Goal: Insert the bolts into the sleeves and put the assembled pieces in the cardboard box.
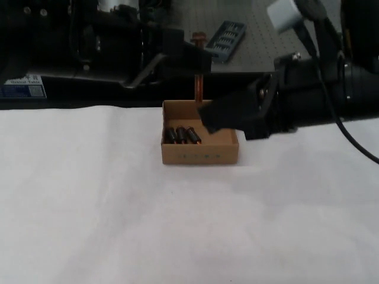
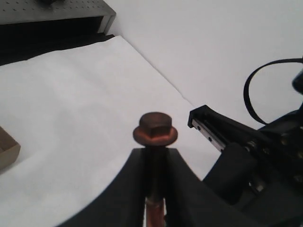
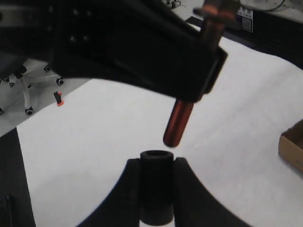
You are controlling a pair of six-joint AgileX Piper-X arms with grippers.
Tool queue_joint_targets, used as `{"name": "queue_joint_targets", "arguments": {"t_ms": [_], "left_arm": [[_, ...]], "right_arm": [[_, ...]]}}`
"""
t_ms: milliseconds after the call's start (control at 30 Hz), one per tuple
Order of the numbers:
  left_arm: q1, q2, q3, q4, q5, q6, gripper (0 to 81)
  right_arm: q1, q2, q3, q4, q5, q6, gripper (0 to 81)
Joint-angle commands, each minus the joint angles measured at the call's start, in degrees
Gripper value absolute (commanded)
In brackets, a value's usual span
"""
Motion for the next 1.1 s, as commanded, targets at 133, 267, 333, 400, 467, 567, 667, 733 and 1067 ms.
{"name": "queue_joint_targets", "arguments": {"t_ms": [133,267,333,400,467,567,667,733,1067], "left_arm": [[0.12,-1.64,-0.14,-1.06,1.28,-0.47,0.6],[0.12,-1.9,-0.14,-1.06,1.28,-0.47,0.6],[0.12,-1.9,-0.14,-1.06,1.28,-0.47,0.6],[0.12,-1.86,-0.14,-1.06,0.72,-0.47,0.6],[0.12,-1.86,-0.14,-1.06,0.31,-0.33,0.6],[0.24,-1.86,-0.14,-1.06,0.12,0.54,0.6],[0.73,-1.86,-0.14,-1.33,-0.99,0.52,0.6],[1.24,-1.86,-0.14,-2.45,-1.05,0.52,0.6],[1.65,-1.86,-0.14,-3.27,-0.49,-2.1,0.6]], "right_arm": [[0.1,0.01,-0.15,-1.75,-0.42,0.48,2.5],[0.1,0.01,-0.15,-2.07,0.08,0.59,2.5],[0.1,0.01,-0.15,-2.64,0.08,1.3,2.5],[0.1,0.01,-0.15,-2.68,0.08,2.14,2.5],[0.1,0.01,-0.15,-2.55,0.08,2.78,2.5],[0.1,0.01,-0.15,-2.55,0.08,2.78,2.5],[0.1,0.01,-0.15,-1.77,0.08,2.78,2.5],[0.1,0.01,-0.15,-0.26,0.08,2.64,2.5],[0.1,0.01,-0.15,2.15,0.08,1.16,2.5]]}}
